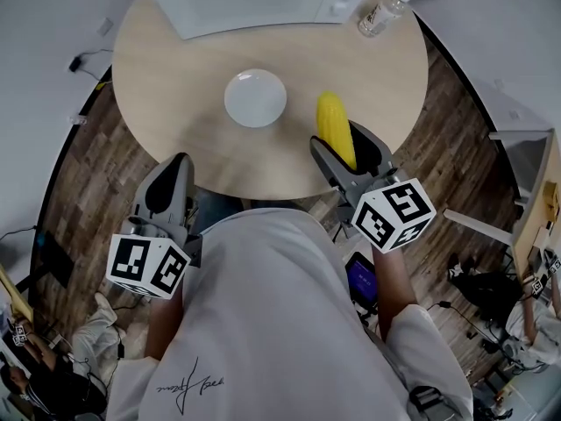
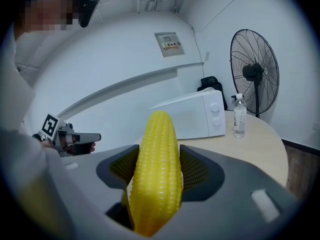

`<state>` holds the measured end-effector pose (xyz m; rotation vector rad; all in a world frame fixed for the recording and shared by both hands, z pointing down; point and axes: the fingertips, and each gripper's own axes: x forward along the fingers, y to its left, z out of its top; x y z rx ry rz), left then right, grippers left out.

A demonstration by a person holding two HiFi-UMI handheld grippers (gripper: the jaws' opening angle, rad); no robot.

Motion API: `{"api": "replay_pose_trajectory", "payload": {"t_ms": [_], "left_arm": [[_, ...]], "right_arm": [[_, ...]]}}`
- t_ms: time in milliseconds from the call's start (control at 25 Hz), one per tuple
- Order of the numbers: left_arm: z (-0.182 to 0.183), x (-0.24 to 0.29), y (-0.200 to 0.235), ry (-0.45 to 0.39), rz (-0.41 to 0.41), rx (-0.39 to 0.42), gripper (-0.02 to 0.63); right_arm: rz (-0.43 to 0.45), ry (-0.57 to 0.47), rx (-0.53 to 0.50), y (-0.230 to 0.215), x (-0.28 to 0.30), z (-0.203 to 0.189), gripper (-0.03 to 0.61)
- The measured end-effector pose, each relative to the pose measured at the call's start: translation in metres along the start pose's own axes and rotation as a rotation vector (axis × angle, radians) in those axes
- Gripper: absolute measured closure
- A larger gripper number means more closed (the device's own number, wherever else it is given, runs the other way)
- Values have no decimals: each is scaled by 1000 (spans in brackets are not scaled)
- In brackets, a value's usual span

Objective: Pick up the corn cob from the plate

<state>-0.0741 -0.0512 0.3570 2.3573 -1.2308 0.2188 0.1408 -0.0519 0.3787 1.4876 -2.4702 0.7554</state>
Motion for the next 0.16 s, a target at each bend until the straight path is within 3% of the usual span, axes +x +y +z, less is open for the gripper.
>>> {"api": "replay_pose_trajectory", "payload": {"t_ms": [160], "left_arm": [[0, 3, -3, 4, -7, 2, 623]], "right_arm": [[-2, -3, 4, -3, -1, 0, 311]]}}
